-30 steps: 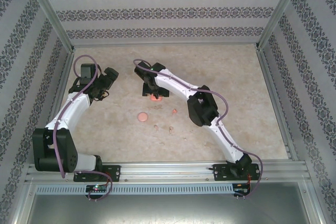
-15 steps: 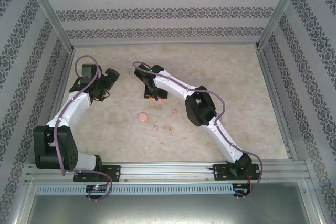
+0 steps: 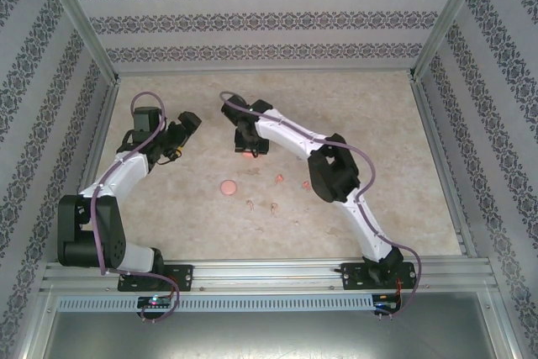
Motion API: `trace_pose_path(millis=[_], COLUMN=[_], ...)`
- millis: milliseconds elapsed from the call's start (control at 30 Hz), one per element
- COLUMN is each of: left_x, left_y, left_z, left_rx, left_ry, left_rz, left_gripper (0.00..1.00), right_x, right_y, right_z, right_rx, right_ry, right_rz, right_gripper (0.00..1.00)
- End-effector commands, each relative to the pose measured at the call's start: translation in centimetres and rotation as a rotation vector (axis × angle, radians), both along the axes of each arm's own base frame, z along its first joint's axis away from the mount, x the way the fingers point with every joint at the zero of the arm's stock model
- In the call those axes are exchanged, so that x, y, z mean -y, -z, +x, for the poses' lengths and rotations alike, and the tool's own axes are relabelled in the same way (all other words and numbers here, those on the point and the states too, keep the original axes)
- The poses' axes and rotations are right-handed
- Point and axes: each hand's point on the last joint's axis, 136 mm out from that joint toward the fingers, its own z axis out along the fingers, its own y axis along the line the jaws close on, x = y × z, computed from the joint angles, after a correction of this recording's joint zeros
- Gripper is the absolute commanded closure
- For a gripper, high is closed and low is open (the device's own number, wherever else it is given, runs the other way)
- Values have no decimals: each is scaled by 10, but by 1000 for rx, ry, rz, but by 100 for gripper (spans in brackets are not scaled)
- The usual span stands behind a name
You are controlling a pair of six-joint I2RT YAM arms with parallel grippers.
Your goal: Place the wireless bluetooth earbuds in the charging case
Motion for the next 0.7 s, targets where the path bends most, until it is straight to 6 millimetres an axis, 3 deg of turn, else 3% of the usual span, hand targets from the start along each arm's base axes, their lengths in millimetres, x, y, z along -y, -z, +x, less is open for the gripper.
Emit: trace_pose_path(millis=[0,167,367,667], left_x=[26,56,91,125], left_y=[-34,-35,-34,-49], left_z=[18,19,18,18], left_rx=[233,348,446,555], left_ry=[109,163,248,331], left_rz=[-76,-37,7,24], left_gripper=[1,2,14,36], right_x=[11,31,28,16], right_y=[-79,-109,-113,-114], right_z=[32,51,59,54], right_rx=[141,160,124,128], right_ry=[101,277,440,515], right_rz=[209,401,593,610], right_gripper=[62,62,62,62])
